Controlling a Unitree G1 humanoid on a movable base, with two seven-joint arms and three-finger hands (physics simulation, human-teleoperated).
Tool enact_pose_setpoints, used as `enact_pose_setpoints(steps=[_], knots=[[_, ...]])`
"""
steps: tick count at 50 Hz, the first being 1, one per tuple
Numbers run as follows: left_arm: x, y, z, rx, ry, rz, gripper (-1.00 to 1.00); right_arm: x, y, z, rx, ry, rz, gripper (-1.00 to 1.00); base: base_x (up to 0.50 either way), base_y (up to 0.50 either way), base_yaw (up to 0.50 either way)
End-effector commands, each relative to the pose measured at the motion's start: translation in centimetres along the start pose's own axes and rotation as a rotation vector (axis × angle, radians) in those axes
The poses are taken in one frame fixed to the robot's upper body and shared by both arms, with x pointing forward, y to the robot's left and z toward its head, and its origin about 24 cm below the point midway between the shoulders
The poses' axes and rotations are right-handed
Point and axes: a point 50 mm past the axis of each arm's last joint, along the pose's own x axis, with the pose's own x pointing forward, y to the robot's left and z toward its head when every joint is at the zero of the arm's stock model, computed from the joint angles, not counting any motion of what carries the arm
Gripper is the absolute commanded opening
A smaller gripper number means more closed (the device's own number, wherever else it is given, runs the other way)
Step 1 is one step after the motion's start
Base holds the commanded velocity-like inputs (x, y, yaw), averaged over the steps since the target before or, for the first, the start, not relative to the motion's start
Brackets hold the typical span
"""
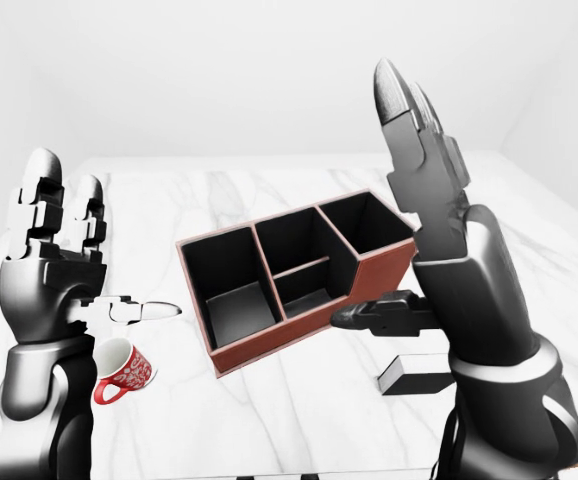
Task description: Pick up the book and place it in the back compartment of the caddy.
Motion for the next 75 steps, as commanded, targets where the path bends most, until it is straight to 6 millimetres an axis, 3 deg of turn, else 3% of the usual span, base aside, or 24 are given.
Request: enact_pose_setpoints(steps=[1, 15, 58, 75], knots=[[0.0, 0.0, 0.1, 0.001, -0.003, 0.001, 1.00, -0.1, -0.4, 0.1, -0.202, 0.062, 0.098, 1.00, 0.00, 0.00, 0.00], [0.0, 0.0, 0.0, 0.001, 0.001, -0.001, 1.00, -0.4, -0.3, -0.7, -0.256, 0.137, 0.150, 1.00, 0.00, 0.00, 0.00], [0.1, 0.1, -0.2, 0.001, 0.007, 0.001, 1.00, -3.7, 1.4, -8.3, -0.183, 0.541, 0.236, 1.00, 0.00, 0.00, 0.00], [0.1, 0.1, -0.1, 0.001, 0.002, 0.002, 1.00, -4.3, 1.1, -9.2, -0.219, 0.604, 0.253, 1.00, 0.00, 0.00, 0.00]])
